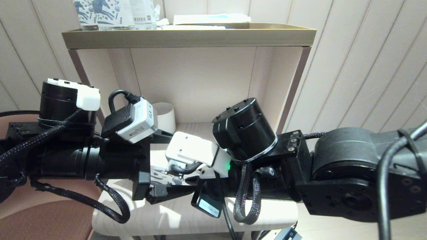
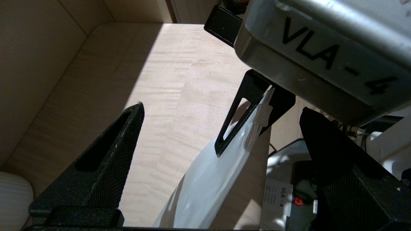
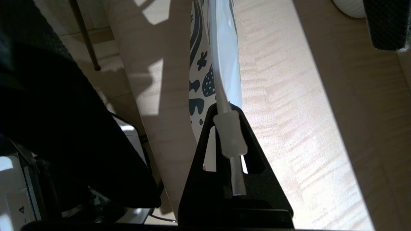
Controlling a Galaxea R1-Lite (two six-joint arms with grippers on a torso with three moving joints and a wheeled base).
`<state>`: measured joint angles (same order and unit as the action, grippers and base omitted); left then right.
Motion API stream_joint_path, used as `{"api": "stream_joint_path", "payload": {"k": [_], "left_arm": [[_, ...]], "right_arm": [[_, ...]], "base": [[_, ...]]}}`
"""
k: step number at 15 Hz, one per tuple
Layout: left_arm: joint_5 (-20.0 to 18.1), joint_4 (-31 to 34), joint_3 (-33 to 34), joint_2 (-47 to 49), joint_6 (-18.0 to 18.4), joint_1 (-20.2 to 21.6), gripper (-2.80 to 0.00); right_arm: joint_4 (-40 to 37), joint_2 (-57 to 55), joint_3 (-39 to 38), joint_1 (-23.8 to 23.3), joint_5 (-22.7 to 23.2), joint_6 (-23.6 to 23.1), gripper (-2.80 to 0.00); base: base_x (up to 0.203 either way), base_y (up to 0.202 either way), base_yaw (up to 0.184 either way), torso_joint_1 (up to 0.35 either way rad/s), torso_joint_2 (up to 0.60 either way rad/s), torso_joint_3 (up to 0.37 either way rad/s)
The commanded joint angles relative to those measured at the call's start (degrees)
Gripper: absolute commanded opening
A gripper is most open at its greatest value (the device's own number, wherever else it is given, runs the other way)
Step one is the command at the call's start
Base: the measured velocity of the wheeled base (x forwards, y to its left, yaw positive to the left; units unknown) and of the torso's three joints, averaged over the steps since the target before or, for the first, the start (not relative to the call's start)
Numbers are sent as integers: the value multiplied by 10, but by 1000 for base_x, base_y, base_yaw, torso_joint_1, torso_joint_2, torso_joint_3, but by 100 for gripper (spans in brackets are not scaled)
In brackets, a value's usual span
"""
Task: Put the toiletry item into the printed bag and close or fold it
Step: Hand it to the other hand
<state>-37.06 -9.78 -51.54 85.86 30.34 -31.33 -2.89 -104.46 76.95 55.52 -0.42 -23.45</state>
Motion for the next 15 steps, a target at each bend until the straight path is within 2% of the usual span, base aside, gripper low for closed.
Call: {"api": "stream_joint_path", "payload": {"k": [1, 5, 6, 12, 15], "left_arm": [[-2, -1, 0, 2, 2, -1, 0], [-2, -2, 0, 1, 1, -1, 0], [-3, -2, 0, 1, 2, -1, -280], [-5, 0, 7, 1, 7, -1, -280], [-18, 0, 11, 3, 9, -2, -280]], "right_arm": [[0, -1, 1, 0, 0, -3, -280], [0, -4, 3, 0, 0, -3, -280], [0, -5, 3, 0, 0, -3, -280], [0, -4, 3, 0, -1, -3, -280], [0, -5, 3, -1, -1, -2, -280]], "base": [[0, 0, 0, 0, 0, 0], [0, 0, 0, 0, 0, 0], [0, 0, 0, 0, 0, 0], [0, 0, 0, 0, 0, 0], [0, 0, 0, 0, 0, 0]]}}
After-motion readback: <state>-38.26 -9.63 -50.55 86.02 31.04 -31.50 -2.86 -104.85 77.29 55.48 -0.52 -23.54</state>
